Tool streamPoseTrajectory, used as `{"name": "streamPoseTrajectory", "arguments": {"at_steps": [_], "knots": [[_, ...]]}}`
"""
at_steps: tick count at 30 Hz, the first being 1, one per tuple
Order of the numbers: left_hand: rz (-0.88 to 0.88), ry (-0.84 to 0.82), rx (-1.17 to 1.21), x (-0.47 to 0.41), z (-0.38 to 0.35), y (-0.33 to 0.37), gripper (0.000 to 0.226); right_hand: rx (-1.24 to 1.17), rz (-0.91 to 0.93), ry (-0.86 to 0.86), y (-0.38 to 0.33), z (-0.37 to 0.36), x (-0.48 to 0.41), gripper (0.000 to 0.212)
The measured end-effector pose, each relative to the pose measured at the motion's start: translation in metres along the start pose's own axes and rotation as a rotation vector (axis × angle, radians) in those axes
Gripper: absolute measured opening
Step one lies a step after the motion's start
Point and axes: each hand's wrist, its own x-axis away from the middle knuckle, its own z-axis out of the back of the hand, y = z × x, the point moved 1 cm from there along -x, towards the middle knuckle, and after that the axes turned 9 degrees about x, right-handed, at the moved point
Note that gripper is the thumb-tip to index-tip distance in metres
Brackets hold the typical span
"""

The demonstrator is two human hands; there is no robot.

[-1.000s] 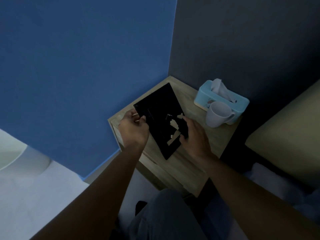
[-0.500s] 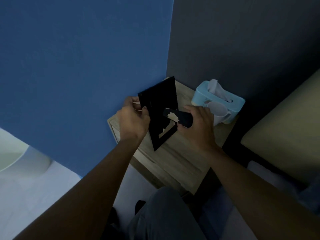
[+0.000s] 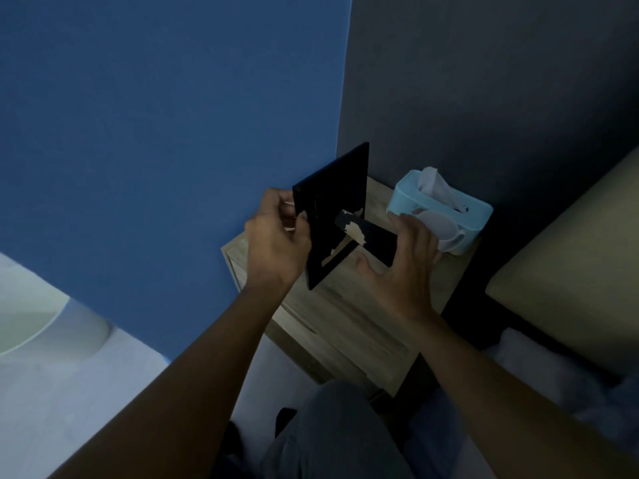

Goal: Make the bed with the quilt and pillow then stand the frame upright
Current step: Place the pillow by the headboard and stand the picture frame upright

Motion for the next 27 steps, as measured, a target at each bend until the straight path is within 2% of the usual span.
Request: {"name": "streamPoseTrajectory", "arguments": {"at_steps": [2, 4, 6, 8, 14, 19, 22, 27], "knots": [[-0.001, 0.006, -0.005, 0.000, -0.002, 0.002, 0.019, -0.057, 0.093, 0.021, -0.009, -0.002, 0.015, 0.062], [0.001, 0.017, -0.016, 0.000, -0.005, 0.007, 0.018, -0.148, 0.151, -0.128, -0.019, -0.011, 0.028, 0.055], [0.024, 0.022, -0.003, 0.001, -0.010, 0.011, 0.018, -0.186, 0.099, -0.313, -0.025, -0.024, 0.035, 0.062], [0.056, 0.014, 0.017, 0.002, -0.015, 0.014, 0.017, -0.185, 0.058, -0.359, -0.030, -0.033, 0.036, 0.070], [0.064, -0.001, 0.052, 0.004, -0.025, 0.017, 0.017, -0.130, 0.098, -0.188, -0.032, -0.043, 0.027, 0.047], [0.061, -0.006, 0.105, 0.006, -0.037, 0.024, 0.020, -0.108, 0.096, -0.097, -0.032, -0.043, 0.020, 0.047], [0.030, -0.041, 0.115, 0.008, -0.045, 0.023, 0.022, -0.122, 0.052, -0.077, -0.036, -0.042, 0.017, 0.041], [-0.015, -0.195, 0.134, 0.002, -0.052, 0.012, 0.029, -0.219, -0.109, -0.040, -0.029, -0.042, 0.015, 0.017]]}}
